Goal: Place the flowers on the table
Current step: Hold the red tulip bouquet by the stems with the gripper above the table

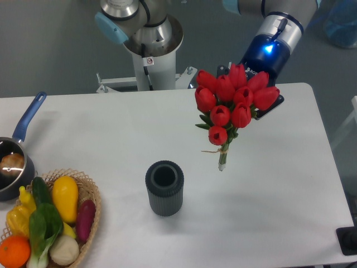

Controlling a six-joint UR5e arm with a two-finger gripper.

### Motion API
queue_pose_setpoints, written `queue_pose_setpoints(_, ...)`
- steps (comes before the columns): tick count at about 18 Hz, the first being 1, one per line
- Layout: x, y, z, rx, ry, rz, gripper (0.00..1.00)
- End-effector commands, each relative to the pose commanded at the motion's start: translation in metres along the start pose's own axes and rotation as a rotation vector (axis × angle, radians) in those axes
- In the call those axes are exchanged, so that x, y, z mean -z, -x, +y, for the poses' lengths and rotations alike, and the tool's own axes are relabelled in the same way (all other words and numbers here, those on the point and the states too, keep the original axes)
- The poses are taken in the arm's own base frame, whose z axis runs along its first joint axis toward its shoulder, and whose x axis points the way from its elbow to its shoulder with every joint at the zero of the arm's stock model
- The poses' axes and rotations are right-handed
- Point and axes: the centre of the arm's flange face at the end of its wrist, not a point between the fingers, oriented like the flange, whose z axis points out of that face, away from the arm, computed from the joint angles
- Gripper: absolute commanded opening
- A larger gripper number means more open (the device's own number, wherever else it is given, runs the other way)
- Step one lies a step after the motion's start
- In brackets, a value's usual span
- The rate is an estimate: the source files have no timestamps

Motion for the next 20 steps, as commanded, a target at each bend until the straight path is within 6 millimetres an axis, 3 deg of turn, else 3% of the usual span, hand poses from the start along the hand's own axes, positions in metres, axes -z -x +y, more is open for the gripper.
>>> queue_pose_setpoints(10, 0.002, -0.001, 0.0, 0.003, 0.007, -0.006, 0.4)
queue_pose_setpoints(20, 0.014, -0.011, -0.007, -0.018, 0.147, -0.098, 0.4)
